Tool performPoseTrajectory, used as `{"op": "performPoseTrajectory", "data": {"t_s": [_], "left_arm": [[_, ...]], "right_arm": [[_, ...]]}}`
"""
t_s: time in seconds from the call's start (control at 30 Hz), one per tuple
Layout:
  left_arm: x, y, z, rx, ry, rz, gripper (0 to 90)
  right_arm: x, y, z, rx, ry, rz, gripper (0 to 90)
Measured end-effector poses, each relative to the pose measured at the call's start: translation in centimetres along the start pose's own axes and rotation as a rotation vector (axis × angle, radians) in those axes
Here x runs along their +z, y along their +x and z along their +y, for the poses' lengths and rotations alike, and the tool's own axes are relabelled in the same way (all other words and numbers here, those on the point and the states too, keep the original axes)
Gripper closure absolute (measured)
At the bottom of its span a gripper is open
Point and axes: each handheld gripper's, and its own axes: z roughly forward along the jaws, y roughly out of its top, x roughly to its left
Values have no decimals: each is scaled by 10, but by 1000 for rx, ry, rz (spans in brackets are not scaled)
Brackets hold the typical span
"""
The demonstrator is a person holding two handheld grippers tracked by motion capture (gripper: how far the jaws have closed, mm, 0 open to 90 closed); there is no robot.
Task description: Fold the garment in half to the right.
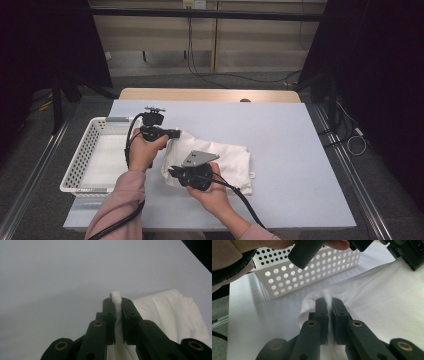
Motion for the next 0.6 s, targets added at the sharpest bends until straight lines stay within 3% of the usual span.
{"op": "performPoseTrajectory", "data": {"t_s": [0.17,0.6], "left_arm": [[-5,5,1,-16,-2,-12,831],[-16,9,6,-4,10,11,830]], "right_arm": [[3,2,4,1,-6,5,855],[8,6,15,-8,-14,18,855]]}}
